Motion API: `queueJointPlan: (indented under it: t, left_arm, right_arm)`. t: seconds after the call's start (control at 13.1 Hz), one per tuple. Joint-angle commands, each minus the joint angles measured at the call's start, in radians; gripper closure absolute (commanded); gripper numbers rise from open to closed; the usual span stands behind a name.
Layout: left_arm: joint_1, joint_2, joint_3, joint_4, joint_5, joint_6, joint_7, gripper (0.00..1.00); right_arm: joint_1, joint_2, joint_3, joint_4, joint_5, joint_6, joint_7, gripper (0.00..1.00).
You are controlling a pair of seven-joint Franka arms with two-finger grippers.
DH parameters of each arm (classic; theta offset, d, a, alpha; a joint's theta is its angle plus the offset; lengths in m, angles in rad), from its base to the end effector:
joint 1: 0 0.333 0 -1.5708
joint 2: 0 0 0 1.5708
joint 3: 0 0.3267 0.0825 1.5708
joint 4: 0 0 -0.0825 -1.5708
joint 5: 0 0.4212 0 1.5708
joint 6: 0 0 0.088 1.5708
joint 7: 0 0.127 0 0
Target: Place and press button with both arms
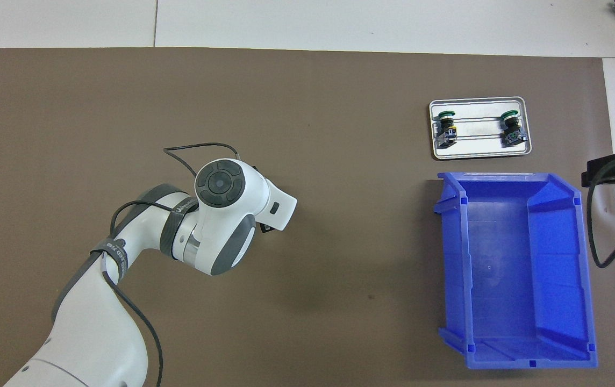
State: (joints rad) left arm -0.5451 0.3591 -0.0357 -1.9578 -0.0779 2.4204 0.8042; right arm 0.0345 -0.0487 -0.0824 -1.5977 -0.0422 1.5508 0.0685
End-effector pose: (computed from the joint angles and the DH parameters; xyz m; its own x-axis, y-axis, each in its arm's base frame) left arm 0.5498 -0.3617 0.2675 0.2390 -0.9635 0.1203 -0.9696 -0.2435 -0.0245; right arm 0.5731 -0.0340 0.6281 0.9931 -0.1168 0.0043 -0.1169 -0.9924 0.0380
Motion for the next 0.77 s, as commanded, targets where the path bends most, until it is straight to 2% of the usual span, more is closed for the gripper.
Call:
queueJointPlan:
  t: [0.0, 0.08, 0.38, 0.54, 0.69]
  left_arm:
    - [-0.016, -0.011, 0.014, -0.026, 0.017, 0.032, 0.023, 0.54]
    - [-0.016, -0.011, 0.013, -0.026, 0.017, 0.031, 0.032, 0.66]
    - [-0.013, -0.009, 0.013, -0.016, 0.017, 0.031, 0.033, 0.84]
    - [-0.003, -0.008, 0.013, -0.001, 0.017, 0.028, 0.033, 0.9]
    - [0.011, 0.009, 0.013, 0.045, 0.009, 0.014, 0.035, 0.89]
  right_arm:
    - [-0.004, -0.023, 0.009, -0.031, -0.002, 0.02, -0.015, 0.0]
    - [-0.002, -0.023, 0.01, -0.031, -0.002, 0.02, -0.015, 0.0]
    - [-0.004, -0.023, 0.009, -0.031, -0.007, 0.02, -0.026, 0.0]
    - [-0.002, -0.023, 0.01, -0.031, -0.008, 0.021, -0.07, 0.0]
    - [-0.004, -0.023, 0.01, -0.031, -0.007, 0.021, -0.093, 0.0]
